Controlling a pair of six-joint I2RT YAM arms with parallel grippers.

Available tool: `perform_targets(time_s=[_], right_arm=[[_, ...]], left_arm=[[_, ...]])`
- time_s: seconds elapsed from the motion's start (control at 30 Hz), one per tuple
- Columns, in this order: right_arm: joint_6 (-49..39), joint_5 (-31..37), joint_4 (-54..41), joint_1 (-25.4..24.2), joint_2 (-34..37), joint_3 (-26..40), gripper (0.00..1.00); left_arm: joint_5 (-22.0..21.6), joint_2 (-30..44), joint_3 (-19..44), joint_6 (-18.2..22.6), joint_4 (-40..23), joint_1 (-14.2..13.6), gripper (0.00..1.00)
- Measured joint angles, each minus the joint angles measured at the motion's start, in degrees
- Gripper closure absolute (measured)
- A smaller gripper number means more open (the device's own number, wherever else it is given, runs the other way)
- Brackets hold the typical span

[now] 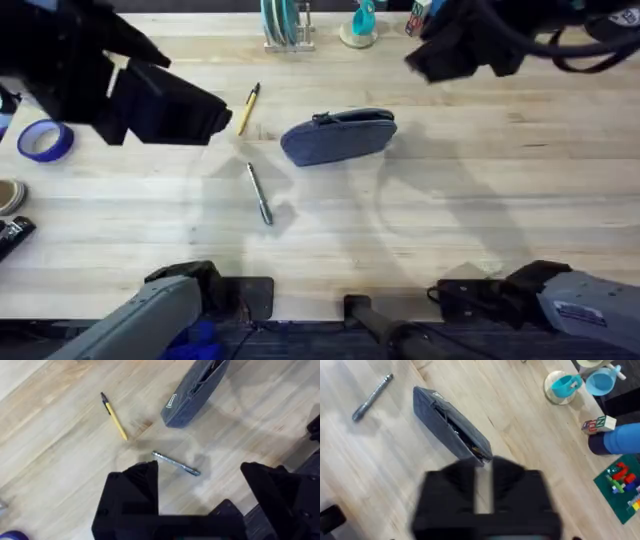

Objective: Unzip the bag, pick up the pens from the table one at a time and place them inside, then zip the bag closed.

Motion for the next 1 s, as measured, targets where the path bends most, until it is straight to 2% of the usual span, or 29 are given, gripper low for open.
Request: perform_targets(time_s=[0.03,0.07,0.1,0.4,0.63,1.0], right_arm=[[0.0,0.0,-0.9,-0.1,0.1,0.8,0.862],[0.3,0.0,-1.7,-0.2,0.2,1.9,0.946],[0.4,0.0,-2.4,-0.2,0.3,2.8,0.965],[-1.5,0.0,-12.8,-0.4,5.4,11.8,0.973],[-5.6,0.1,-15.3,-0.4,9.3,12.3,0.973],[-13.9,0.2,-15.9,-0.4,11.4,12.4,0.973]], left_arm=[[-0.2,-0.4,0.0,-0.5,-0.2,0.0,0.004],[-0.3,-0.7,0.0,-0.8,-0.4,0.0,0.004],[-0.4,-0.8,0.0,-1.1,-0.8,0.0,0.004],[-1.0,-1.0,0.2,-2.0,-1.8,0.0,0.005],[-1.0,-1.0,0.2,-2.1,-1.8,0.0,0.004],[-1.0,-1.0,0.2,-2.1,-1.8,0.0,0.004]])
